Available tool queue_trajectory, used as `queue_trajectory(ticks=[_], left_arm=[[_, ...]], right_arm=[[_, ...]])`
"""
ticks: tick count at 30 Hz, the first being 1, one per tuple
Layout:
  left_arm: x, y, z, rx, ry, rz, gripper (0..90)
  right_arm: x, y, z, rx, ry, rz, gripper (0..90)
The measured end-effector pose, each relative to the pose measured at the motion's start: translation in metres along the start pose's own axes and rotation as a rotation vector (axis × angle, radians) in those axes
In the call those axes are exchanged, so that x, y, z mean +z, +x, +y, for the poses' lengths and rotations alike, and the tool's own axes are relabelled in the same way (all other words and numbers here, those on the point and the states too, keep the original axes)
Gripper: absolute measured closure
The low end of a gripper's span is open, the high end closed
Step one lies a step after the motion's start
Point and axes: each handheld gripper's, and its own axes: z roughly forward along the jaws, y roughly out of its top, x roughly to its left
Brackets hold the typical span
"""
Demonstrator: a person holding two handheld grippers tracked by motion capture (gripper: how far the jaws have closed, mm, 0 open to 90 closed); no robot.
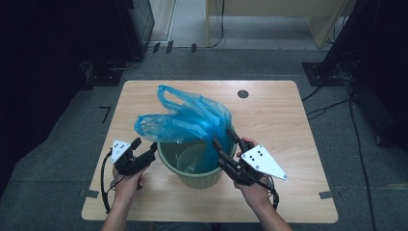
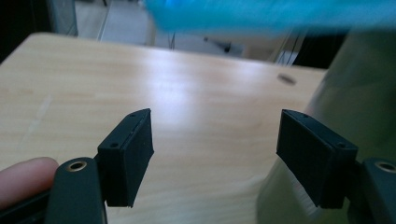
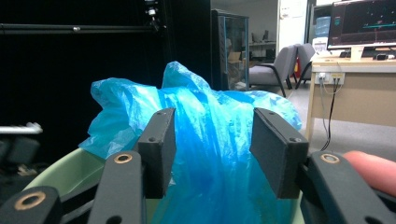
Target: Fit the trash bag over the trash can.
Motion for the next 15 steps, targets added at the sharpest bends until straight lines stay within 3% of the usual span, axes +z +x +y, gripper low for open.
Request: queue_trajectory(ticks=[6,10,15], left_arm=[[-0.017,-0.009,0.018,-0.059,-0.112,-0.093,29.7],[-0.027,-0.014,0.030,-0.087,-0.186,-0.160,47.1],[-0.032,-0.023,0.042,-0.099,-0.201,-0.237,70.0]], right_arm=[[-0.002,-0.003,0.002,0.004,-0.016,-0.011,50.9],[-0.003,-0.003,0.002,-0.003,-0.018,-0.013,50.9],[-0.003,0.000,0.003,-0.014,-0.021,-0.014,50.9]])
